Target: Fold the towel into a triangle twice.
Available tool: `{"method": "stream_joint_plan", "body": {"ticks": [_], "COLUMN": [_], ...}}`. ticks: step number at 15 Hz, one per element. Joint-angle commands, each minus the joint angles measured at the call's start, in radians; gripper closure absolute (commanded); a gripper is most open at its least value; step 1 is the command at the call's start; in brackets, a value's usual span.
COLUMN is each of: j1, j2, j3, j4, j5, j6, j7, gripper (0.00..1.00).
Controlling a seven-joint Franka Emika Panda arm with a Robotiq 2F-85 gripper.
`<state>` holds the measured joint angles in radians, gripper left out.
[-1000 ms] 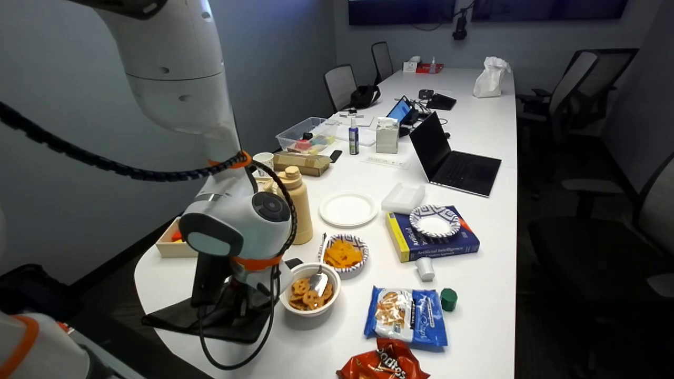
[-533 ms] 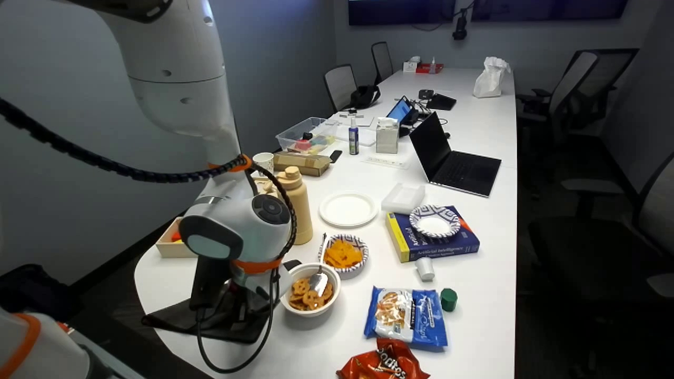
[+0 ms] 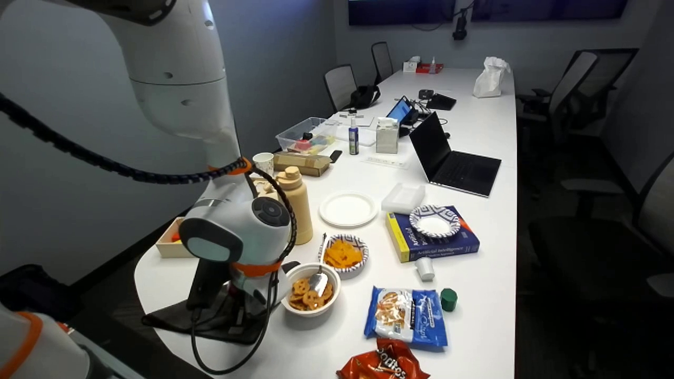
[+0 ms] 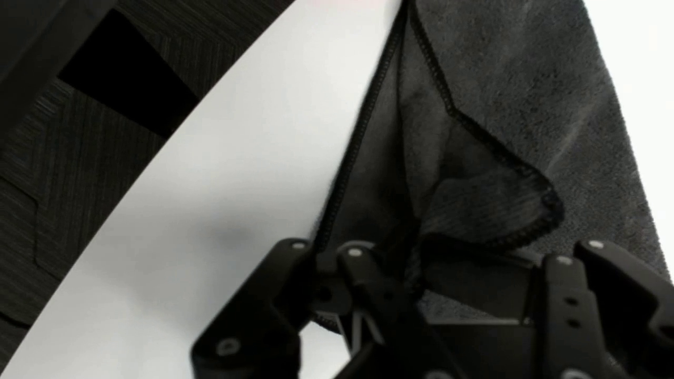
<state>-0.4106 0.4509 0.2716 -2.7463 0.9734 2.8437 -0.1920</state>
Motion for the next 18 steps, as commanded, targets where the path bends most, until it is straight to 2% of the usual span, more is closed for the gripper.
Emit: {"method": "stream_joint_plan", "body": {"ticks": [1, 3, 4, 11, 12, 15, 16, 18], "j1": [0.038, 0.055, 0.067, 0.168, 0.188, 0.252, 0.293, 0.334], "j2": [0.009, 0.010, 0.010, -0.013, -0.020, -0.094, -0.091, -0.159], "j3": [-0.044, -0.066, -0.079, -0.178, -0.193, -0.211, -0.228, -0.229], "j4": [0.000, 0.000, 0.000, 0.001, 0.002, -0.025, -0.003, -0.030], "j5": [-0.014, -0.021, -0.023, -0.018, -0.021, -0.041, -0.057, -0.119], "j6": [-0.005, -0.008, -0.009, -0.027, -0.038, -0.081, -0.107, -0.171], "j7": [0.052, 0.077, 0.092, 0.155, 0.162, 0.194, 0.219, 0.300], "gripper": [0.71, 0.67, 0.61, 0.08, 0.03, 0.00, 0.00, 0.00]}}
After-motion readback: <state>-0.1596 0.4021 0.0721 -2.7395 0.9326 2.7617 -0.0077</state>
